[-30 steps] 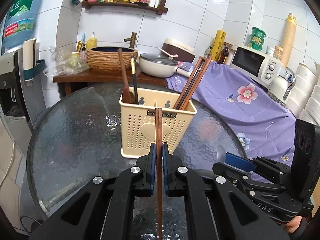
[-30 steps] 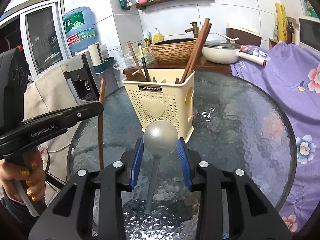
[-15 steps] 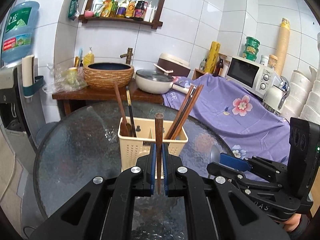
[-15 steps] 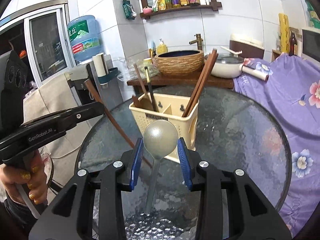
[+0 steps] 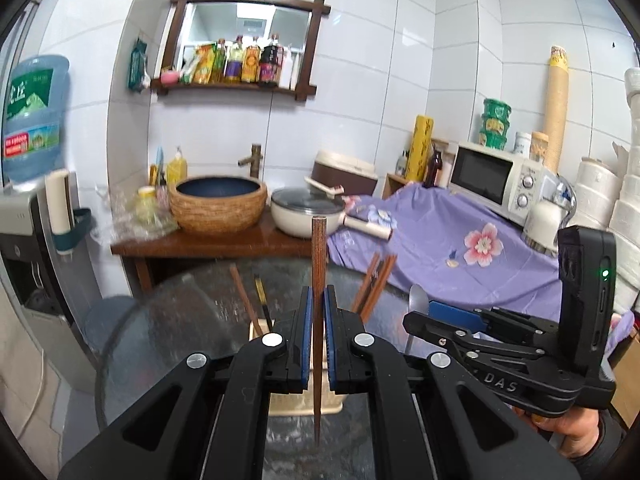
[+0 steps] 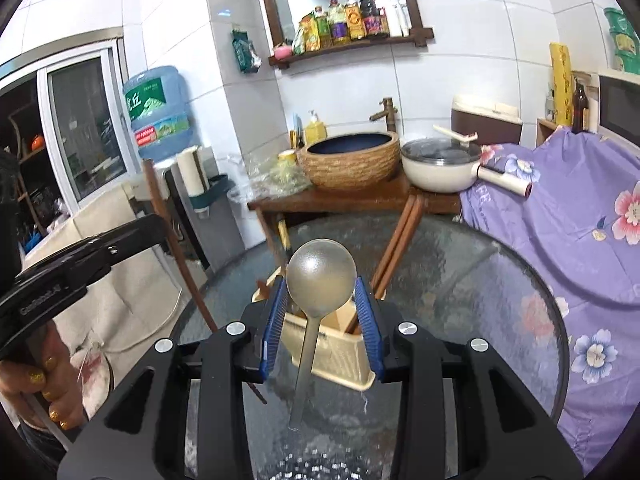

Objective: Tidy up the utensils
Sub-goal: 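Lower the chopstick and clear spoon into the holder, opening both grippers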

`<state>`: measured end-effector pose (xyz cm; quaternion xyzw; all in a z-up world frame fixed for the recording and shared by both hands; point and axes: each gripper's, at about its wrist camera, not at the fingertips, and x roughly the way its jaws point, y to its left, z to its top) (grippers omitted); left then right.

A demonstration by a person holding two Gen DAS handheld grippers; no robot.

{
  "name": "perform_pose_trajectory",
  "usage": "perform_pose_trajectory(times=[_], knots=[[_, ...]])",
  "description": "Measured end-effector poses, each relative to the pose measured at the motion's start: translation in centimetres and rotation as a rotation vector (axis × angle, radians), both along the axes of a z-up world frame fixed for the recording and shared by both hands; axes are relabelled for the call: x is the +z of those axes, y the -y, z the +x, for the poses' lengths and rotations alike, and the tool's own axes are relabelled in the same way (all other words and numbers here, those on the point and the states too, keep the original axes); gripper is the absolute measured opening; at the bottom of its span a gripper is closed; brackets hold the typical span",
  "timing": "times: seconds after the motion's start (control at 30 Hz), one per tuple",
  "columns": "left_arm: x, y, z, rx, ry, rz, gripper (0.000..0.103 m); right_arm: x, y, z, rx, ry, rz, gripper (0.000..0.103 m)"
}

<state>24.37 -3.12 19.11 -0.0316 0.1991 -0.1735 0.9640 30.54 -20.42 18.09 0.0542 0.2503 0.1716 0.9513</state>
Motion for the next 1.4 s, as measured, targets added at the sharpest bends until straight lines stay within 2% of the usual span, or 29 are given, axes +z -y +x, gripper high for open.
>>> perform_pose_trajectory(times=[0.23,0.37,0.47,0.57,0.77,1.2,1.4], knots=[[3.9,0.2,2.6,0.048,0.046,-0.033,0.006,2.8,-1.2,2.6,-0.074,0.091,-0.044,0.036],[4.8,0.0,5.1,0.099,0.056,-0.057,0.006,3.3,-1.9,4.3,-0.118,0.14,-0.081,0.036],[4.8,-0.1,6.6,0.14,0.061,-0.069,0.006,2.8,-2.0,5.4,-0.136,0.14,-0.086,0.036],[3.7,0.0,7.9,0.181,0.068,-0.056,0.006,1.2,-2.4,6.3,-0.151,0.134,-0.097,0.036],[-0.6,0.0,9.6,0.186,0.001,-0.06,0.005,-2.8,-2.8,7.0,-0.161,0.114,-0.108,0.036],[-6.8,1.0,9.3,0.144,-0.077,-0.014,0.005,-9.3,-4.3,5.9,-0.151,0.107,-0.188,0.036],[-8.9,1.1,9.4,0.136,-0.116,0.001,0.005,-11.2,-4.7,5.6,-0.145,0.092,-0.218,0.036]])
